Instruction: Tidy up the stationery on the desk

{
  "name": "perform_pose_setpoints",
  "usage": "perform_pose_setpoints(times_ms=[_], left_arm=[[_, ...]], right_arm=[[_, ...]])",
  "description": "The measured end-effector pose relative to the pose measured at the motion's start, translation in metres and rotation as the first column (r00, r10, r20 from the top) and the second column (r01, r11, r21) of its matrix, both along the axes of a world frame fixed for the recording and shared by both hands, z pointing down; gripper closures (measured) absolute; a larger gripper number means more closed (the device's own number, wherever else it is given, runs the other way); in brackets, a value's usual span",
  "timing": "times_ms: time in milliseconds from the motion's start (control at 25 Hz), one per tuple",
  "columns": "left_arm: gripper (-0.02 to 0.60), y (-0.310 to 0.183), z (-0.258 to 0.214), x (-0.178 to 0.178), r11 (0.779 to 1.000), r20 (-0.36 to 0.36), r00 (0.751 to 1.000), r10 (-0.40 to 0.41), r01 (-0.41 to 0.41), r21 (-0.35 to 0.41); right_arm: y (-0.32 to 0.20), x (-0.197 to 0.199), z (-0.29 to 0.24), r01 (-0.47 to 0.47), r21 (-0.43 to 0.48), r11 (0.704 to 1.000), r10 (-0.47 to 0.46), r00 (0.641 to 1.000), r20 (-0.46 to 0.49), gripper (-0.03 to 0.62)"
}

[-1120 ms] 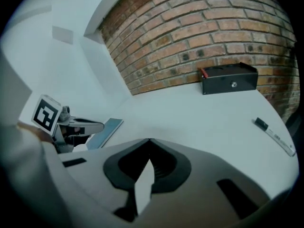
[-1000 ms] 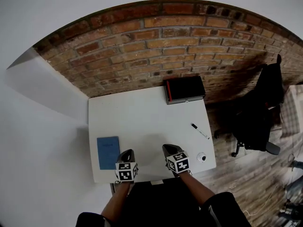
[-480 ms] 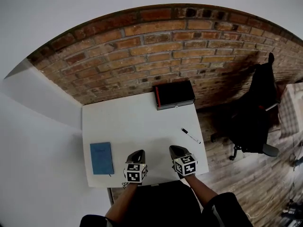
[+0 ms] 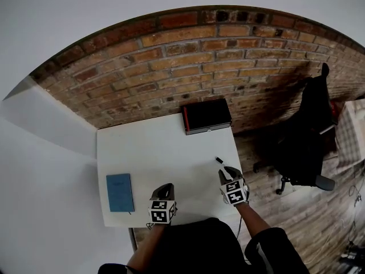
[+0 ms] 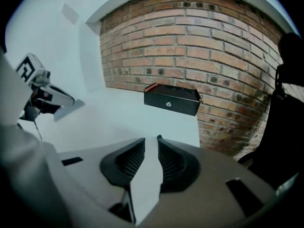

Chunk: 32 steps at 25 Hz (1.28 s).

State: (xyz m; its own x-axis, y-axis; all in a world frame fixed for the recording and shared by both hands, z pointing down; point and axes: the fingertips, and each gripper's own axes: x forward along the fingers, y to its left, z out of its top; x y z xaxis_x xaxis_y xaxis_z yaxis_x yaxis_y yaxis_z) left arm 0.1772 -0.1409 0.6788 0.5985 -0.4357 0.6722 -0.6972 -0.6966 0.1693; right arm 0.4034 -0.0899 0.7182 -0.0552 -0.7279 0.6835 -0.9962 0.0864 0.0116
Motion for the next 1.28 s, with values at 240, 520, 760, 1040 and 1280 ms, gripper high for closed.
perform_pose_setpoints(times_ms=[240, 520, 760, 1040, 1280], left_arm=[[0.566, -0.003, 0.002, -0.013, 0.999, 0.017, 0.999, -0.049, 0.049, 0.000], [0.567, -0.002, 0.009, -0.025, 0.996, 0.036, 0.995, -0.088, 0.089, -0.012], [0.566, 0.000, 0.011, -0.027, 0.995, 0.038, 0.994, -0.100, 0.101, -0.024], [0.566, 0.000, 0.014, -0.030, 0.993, 0.040, 0.993, -0.114, 0.116, -0.032], [0.566, 0.003, 0.017, -0.032, 0.991, 0.037, 0.992, -0.124, 0.126, -0.043]], right_arm=[[0.006, 0.023, 0.025, 0.061, -0.123, 0.991, -0.074, 0.991, -0.107, 0.503], [0.007, 0.028, 0.047, 0.136, -0.220, 0.966, -0.177, 0.969, -0.174, 0.490], [0.006, 0.030, 0.059, 0.185, -0.268, 0.946, -0.249, 0.941, -0.230, 0.490], [0.004, 0.034, 0.068, 0.176, -0.310, 0.934, -0.261, 0.930, -0.260, 0.491], [0.004, 0.036, 0.072, 0.182, -0.330, 0.927, -0.275, 0.925, -0.263, 0.491]])
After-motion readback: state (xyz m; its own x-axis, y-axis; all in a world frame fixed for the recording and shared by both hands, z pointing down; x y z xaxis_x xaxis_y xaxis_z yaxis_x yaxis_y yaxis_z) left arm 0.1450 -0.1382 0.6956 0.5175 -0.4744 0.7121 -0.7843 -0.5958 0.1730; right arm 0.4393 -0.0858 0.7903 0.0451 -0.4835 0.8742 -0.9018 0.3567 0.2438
